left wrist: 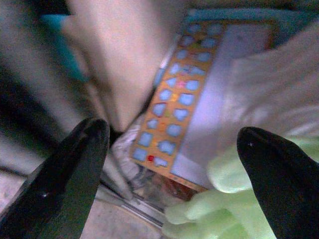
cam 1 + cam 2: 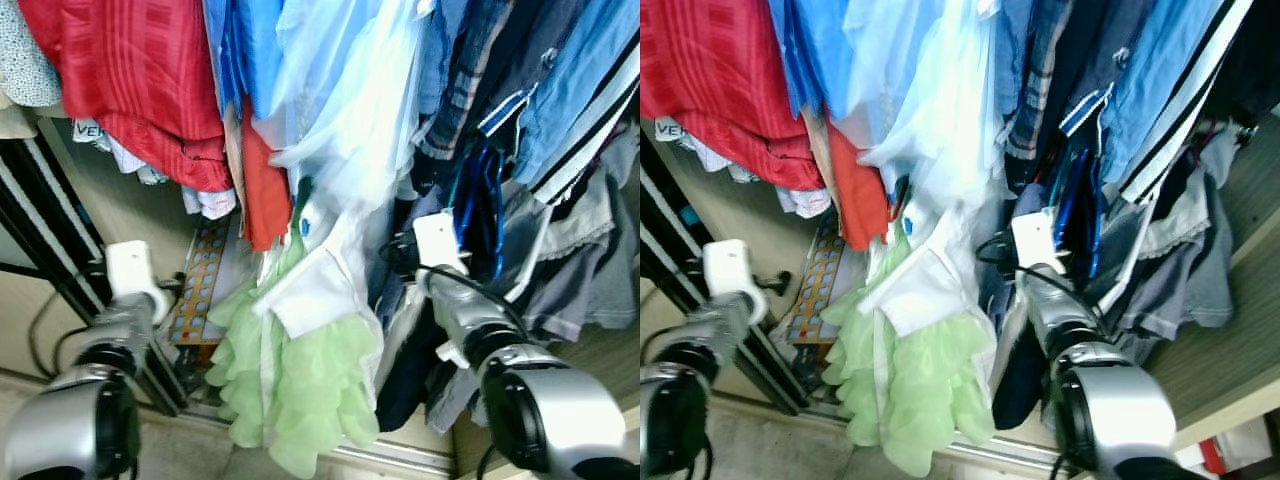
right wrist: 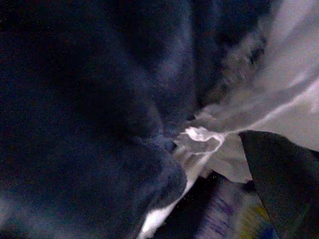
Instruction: Clean up the room
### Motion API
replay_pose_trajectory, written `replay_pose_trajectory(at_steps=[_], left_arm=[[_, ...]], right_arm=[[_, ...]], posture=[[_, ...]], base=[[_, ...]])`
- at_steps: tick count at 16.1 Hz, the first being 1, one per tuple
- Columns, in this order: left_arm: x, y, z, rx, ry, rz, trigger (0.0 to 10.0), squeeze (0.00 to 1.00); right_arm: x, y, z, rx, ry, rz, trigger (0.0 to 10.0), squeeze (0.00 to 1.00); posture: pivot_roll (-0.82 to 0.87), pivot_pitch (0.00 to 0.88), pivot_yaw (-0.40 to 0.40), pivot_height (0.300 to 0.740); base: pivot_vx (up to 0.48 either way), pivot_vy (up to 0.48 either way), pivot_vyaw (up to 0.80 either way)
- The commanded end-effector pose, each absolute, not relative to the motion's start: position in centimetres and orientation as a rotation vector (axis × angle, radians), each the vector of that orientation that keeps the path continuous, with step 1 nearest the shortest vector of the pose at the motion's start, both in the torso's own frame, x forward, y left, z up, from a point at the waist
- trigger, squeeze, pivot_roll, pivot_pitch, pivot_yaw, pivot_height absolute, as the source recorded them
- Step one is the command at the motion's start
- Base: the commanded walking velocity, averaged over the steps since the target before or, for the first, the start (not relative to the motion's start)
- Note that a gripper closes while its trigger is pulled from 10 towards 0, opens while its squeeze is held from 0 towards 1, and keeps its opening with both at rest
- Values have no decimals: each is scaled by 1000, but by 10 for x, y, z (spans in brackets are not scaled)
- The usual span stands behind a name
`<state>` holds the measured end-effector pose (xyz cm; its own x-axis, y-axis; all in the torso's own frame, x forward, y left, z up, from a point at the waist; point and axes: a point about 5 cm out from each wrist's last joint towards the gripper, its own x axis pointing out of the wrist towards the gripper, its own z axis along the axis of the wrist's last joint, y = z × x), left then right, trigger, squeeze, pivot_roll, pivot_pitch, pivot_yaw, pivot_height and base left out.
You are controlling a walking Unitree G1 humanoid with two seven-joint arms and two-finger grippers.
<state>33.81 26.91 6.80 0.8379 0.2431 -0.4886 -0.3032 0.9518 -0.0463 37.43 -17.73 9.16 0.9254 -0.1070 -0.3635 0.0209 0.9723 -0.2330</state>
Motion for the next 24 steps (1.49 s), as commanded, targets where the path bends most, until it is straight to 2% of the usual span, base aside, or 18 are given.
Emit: replay_pose_trajectory(at_steps=[1,3,6,9,10,14,17,22,24], left_arm=[[326,280,57,-147,536,338,10000,0],[302,288,32,-173,607,387,10000,0],[229,280,-36,-148,859,422,10000,0],[194,272,-60,-162,940,448,10000,0],[194,272,-60,-162,940,448,10000,0],[162,276,-74,-116,1012,437,10000,0],[164,275,-73,-148,964,400,10000,0],[162,278,-72,-79,956,357,10000,0],[163,280,-70,-146,916,330,10000,0]], right_arm=[[369,-202,89,-187,388,-154,10000,0],[343,-215,52,-176,504,-171,10000,0],[275,-220,-21,-130,775,-184,10000,0],[240,-215,-49,-116,898,-150,10000,0],[240,-215,-49,-116,898,-150,10000,0],[222,-214,-60,-112,926,-48,10000,0],[210,-224,-65,-135,948,-38,10000,0],[204,-228,-67,-133,949,-42,10000,0],[203,-224,-68,-120,940,-44,10000,0]], posture=[[-14,0,-25,740],[-4,0,-36,740],[-9,0,-52,740],[-19,12,-49,740],[-19,12,-49,740],[-38,11,-34,740],[-29,19,-43,740],[-29,28,-56,740],[-31,41,-58,740]], base=[[0,0,0],[0,0,0],[0,0,0],[0,0,0],[0,0,0],[0,0,0],[0,0,144],[0,0,0],[0,0,0]])
